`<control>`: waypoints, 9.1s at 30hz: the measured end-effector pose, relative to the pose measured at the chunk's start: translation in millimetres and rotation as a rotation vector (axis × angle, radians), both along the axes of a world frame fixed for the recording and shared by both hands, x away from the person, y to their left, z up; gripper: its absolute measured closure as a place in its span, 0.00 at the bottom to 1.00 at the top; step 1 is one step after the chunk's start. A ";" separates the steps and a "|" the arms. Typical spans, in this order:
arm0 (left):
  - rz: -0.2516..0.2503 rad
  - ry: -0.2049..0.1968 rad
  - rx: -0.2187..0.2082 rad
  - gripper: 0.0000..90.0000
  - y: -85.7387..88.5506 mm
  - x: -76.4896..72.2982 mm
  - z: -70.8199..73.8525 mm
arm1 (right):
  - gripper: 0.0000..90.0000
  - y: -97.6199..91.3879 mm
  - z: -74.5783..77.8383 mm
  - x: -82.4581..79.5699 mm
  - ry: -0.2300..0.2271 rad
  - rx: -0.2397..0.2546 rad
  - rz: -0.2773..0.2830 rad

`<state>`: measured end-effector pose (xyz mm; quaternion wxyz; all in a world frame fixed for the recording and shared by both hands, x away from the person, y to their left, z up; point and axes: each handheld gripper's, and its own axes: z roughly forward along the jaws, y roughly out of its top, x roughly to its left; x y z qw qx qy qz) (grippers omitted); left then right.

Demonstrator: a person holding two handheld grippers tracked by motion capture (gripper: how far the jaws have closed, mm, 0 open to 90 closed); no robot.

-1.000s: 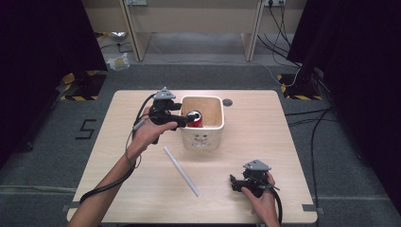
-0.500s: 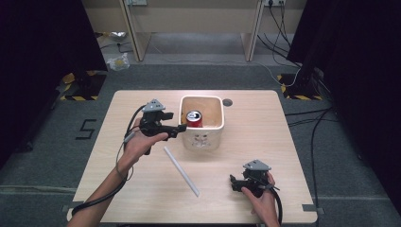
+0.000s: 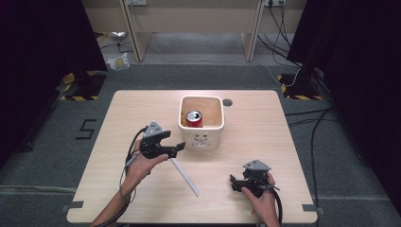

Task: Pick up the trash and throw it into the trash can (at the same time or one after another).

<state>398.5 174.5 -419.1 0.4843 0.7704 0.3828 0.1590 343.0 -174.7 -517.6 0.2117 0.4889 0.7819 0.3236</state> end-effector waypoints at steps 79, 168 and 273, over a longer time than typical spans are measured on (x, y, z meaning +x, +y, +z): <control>0.031 0.138 0.252 0.80 30.5 -23.5 -92.3 | 0.10 0.6 0.0 -0.5 0.001 0.003 0.008; -0.039 -0.062 0.155 0.89 18.9 45.9 65.6 | 0.10 0.4 -0.2 -0.2 -0.001 0.003 0.011; -0.054 0.145 0.203 0.87 -133.8 132.6 49.6 | 0.10 1.0 0.0 -0.6 0.000 0.002 0.029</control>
